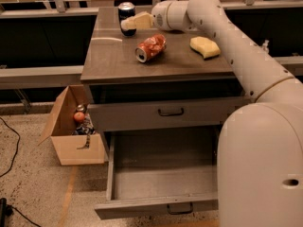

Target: Place pepsi can into middle drawer

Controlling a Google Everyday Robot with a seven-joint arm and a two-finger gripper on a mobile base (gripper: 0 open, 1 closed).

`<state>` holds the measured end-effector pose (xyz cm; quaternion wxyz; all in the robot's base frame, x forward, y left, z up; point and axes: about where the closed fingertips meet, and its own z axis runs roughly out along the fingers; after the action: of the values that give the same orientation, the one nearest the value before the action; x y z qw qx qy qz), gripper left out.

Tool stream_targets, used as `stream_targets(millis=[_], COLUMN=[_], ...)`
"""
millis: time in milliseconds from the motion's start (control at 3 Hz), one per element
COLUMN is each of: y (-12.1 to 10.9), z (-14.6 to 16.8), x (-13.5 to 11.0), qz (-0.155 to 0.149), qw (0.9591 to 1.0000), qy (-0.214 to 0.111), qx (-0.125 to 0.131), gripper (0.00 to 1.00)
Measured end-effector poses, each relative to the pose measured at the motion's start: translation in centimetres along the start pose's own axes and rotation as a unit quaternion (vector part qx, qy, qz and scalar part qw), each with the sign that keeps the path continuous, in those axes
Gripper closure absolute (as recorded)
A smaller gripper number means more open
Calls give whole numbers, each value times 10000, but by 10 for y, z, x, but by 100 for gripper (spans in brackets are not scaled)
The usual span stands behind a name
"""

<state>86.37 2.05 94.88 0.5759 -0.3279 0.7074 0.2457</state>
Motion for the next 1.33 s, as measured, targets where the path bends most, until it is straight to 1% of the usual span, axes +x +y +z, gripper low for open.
stream_targets(millis=[333, 667, 1000, 1333], y=[-11, -21, -30, -34], z=[24, 49, 72, 83], x=[13, 20, 19, 7], qz=[0, 26, 4, -122], qw=[9998, 9996, 9994, 9994], qy=[-125, -185, -224, -194], qx=[136, 192, 256, 265], gripper=[0, 0, 0, 0])
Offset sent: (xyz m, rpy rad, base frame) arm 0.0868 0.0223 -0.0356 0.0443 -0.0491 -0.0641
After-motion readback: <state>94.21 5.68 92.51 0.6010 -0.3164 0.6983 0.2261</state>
